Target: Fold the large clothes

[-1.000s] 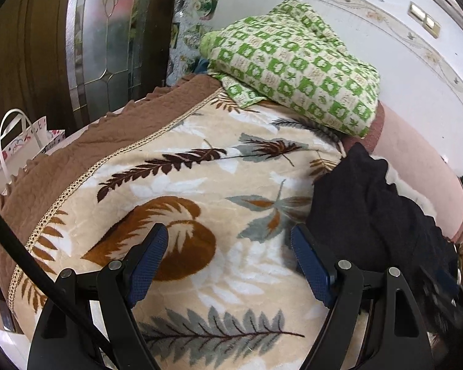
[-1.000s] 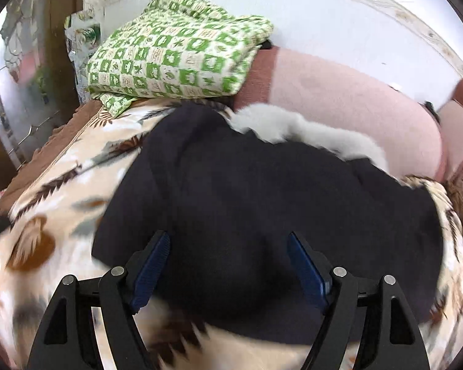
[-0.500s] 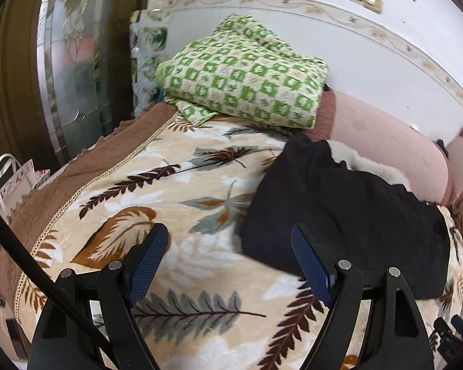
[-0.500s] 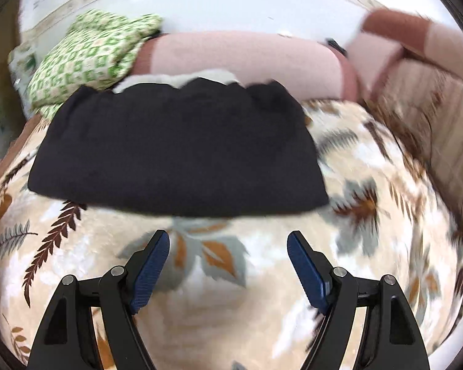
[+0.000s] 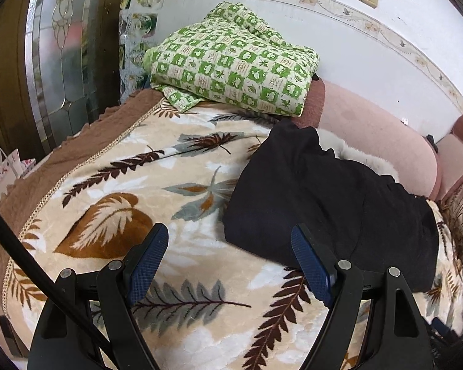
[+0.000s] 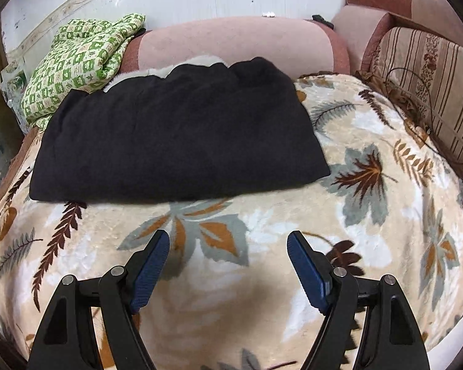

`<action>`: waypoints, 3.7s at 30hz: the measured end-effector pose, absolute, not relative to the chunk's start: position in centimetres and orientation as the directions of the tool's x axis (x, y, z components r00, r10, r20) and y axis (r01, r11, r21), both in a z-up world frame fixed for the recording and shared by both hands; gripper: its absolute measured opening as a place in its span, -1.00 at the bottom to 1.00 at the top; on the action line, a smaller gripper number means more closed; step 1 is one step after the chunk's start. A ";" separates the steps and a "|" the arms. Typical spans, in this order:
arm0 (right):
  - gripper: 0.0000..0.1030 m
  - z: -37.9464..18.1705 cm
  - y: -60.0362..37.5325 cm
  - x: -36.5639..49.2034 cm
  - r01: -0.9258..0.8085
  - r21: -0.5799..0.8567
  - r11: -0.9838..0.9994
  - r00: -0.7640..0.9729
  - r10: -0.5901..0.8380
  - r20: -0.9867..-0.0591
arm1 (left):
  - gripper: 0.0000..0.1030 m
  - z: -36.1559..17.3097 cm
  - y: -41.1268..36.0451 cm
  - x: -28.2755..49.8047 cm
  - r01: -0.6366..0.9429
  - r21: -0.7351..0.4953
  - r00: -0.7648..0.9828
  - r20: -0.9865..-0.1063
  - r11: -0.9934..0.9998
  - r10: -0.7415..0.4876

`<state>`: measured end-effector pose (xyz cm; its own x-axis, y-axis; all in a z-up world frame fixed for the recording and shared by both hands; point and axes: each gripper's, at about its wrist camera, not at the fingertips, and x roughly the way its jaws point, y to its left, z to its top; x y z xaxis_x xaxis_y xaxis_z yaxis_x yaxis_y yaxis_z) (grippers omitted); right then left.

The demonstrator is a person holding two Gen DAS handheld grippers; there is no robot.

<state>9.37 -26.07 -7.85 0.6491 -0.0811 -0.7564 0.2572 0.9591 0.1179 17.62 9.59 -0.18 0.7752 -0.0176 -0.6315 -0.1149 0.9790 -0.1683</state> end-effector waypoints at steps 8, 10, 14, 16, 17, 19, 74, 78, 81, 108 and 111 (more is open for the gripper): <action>0.59 -8.0 -24.9 10.0 0.235 0.099 0.967 0.647 -0.080 -0.758 | 0.57 -0.2 9.9 17.8 -0.108 -0.205 0.774 -0.631 0.973 -0.047; 0.59 -8.1 -25.0 10.0 0.236 0.099 0.967 0.646 -0.080 -0.759 | 0.57 -0.2 9.8 17.7 -0.103 -0.209 0.780 -0.624 0.972 -0.052; 0.59 -8.1 -25.4 10.0 0.248 0.107 0.963 0.643 -0.081 -0.762 | 0.66 0.0 9.6 17.4 -0.106 -0.204 0.797 -0.603 0.973 -0.040; 0.59 -8.2 -25.8 10.0 0.255 0.111 0.961 0.640 -0.082 -0.764 | 0.69 0.2 9.3 17.3 -0.102 -0.196 0.808 -0.588 0.975 -0.034; 0.59 -8.2 -25.9 10.0 0.258 0.113 0.959 0.639 -0.082 -0.765 | 0.71 0.2 9.2 17.2 -0.099 -0.192 0.812 -0.583 0.976 -0.033; 0.59 -8.2 -26.1 9.9 0.264 0.115 0.958 0.638 -0.084 -0.766 | 0.75 0.3 9.0 17.1 -0.093 -0.187 0.820 -0.571 0.978 -0.031; 0.94 -14.6 -37.5 19.2 0.271 0.730 0.628 0.692 0.400 -0.601 | 0.77 -10.0 11.2 31.7 -0.048 -0.610 0.528 -0.688 0.791 -0.498; 0.98 -15.2 -37.9 20.3 0.272 0.768 0.580 0.698 0.431 -0.572 | 0.78 -10.1 11.8 33.0 -0.062 -0.642 0.511 -0.678 0.764 -0.528; 1.00 -15.2 -38.1 21.0 0.266 0.780 0.566 0.700 0.443 -0.561 | 0.80 -10.3 11.5 34.0 -0.047 -0.633 0.503 -0.683 0.773 -0.529; -0.21 -5.9 -36.7 18.1 0.087 0.787 0.611 0.767 0.463 -0.444 | -0.50 0.3 4.7 28.2 -0.043 -0.313 0.544 -0.804 0.949 -0.241; -0.21 -6.0 -37.1 16.6 0.095 0.788 0.609 0.756 0.471 -0.455 | -0.50 0.2 4.7 26.0 -0.037 -0.310 0.539 -0.806 0.950 -0.242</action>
<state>16.63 -37.08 -6.00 0.7556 0.4712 -0.4550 0.0947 0.6088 0.7877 25.99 4.74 0.21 0.5394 -0.2423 -0.8064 -0.0369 0.9500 -0.3101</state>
